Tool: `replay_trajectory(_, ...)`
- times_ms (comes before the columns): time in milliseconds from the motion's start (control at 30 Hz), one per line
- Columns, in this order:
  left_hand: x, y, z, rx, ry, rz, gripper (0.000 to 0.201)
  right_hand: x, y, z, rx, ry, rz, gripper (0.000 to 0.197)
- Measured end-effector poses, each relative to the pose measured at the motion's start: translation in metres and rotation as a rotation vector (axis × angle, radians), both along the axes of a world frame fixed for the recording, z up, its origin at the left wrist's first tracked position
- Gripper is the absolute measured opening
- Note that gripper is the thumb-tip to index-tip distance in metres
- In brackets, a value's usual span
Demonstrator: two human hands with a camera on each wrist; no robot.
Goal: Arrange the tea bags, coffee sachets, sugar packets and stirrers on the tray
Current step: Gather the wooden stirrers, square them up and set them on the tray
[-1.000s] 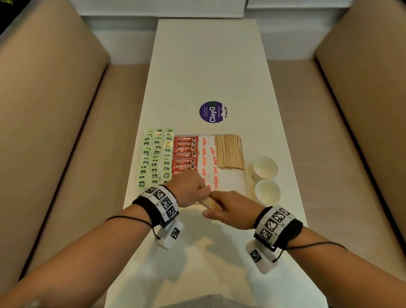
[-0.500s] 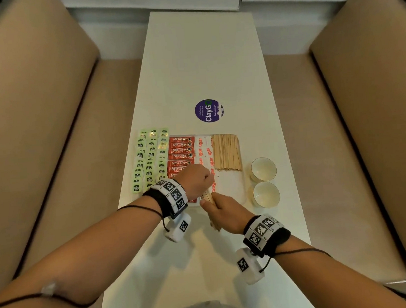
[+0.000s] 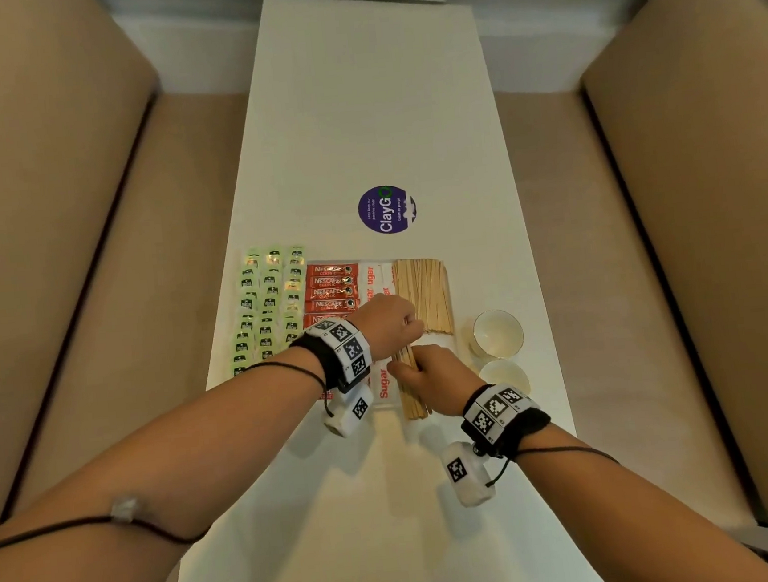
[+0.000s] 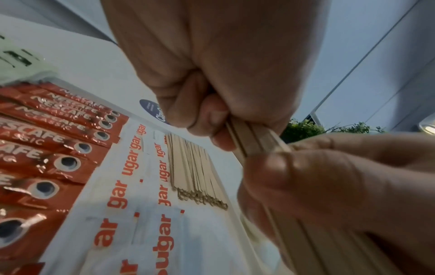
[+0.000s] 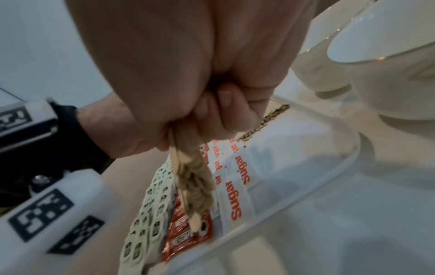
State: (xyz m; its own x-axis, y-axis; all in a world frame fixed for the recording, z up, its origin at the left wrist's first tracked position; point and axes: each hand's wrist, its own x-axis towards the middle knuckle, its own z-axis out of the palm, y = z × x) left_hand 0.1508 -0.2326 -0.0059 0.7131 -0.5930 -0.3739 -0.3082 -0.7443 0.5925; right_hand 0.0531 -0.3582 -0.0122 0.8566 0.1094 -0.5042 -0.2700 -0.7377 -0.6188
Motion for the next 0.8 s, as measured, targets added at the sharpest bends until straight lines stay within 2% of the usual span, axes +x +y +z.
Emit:
replay_trajectory(67,0.006,-0.003,-0.006,-0.026,0.010,0.064,0.031,0.008,-0.002,-0.007,-0.012,0.003,-0.019,0.044)
replay_trajectory(200,0.014,-0.006,-0.015,-0.116,0.077,0.241,0.038,0.021,-0.008,-0.020,-0.120,-0.004,-0.103,0.043)
replay_trajectory(267,0.018,-0.003,-0.019,-0.139,0.095,0.319,0.035,0.025,-0.011,-0.026,-0.155,0.019,-0.163,0.040)
replay_trajectory(467,0.015,0.016,-0.042,0.083,-0.032,0.157,0.009,0.029,-0.011,-0.044,-0.206,0.064,-0.173,0.035)
replay_trajectory(633,0.000,0.016,-0.057,0.127,-0.051,0.075,0.011,0.027,-0.009,-0.049,-0.253,0.074,-0.140,0.037)
replay_trajectory(800,-0.009,0.010,-0.062,0.169,-0.064,0.035,0.021,0.029,-0.008,-0.048,-0.263,0.070,-0.153,0.040)
